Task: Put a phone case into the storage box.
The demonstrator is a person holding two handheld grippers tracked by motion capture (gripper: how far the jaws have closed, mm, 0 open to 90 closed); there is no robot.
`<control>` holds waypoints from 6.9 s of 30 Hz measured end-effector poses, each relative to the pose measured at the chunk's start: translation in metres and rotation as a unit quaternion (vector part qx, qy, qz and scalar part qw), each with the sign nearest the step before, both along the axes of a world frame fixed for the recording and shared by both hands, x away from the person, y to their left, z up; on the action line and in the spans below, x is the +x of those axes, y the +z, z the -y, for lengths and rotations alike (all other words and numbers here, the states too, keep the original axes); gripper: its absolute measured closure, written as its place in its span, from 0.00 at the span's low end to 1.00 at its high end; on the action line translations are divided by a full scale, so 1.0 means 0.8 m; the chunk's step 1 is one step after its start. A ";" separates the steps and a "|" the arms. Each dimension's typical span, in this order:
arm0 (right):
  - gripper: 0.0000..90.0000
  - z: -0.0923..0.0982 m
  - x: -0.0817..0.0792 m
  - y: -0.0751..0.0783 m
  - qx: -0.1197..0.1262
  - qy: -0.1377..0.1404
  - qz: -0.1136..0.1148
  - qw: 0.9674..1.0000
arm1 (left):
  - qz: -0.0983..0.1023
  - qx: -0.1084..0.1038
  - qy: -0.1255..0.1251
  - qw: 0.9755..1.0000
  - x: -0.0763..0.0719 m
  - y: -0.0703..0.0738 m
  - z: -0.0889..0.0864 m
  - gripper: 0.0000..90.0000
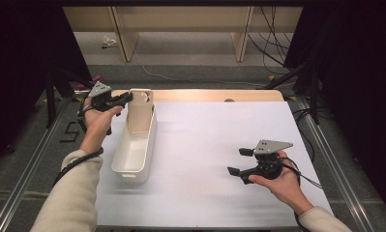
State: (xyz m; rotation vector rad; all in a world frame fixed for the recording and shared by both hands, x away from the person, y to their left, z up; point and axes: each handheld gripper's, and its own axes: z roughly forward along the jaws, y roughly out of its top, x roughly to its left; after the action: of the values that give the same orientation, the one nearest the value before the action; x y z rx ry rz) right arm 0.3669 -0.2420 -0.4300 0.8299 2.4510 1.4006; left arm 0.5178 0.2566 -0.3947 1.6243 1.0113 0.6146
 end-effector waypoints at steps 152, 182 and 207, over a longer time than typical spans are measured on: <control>0.19 -0.001 0.001 -0.003 -0.002 0.006 -0.005 1.000 | -0.081 0.077 0.093 0.989 0.023 -0.016 0.015 0.96; 0.19 -0.001 0.001 -0.002 -0.003 0.004 -0.006 1.000 | -0.073 0.026 0.078 0.994 -0.024 0.019 0.019 0.35; 0.19 0.000 0.001 -0.001 -0.003 0.001 -0.004 1.000 | -0.060 0.044 0.020 0.997 -0.098 0.022 0.032 0.02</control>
State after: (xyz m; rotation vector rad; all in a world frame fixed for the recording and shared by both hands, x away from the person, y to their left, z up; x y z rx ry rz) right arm 0.3675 -0.2419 -0.4311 0.8335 2.4627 1.3918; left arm 0.4395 0.2311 -0.3773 1.7385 1.1209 0.6017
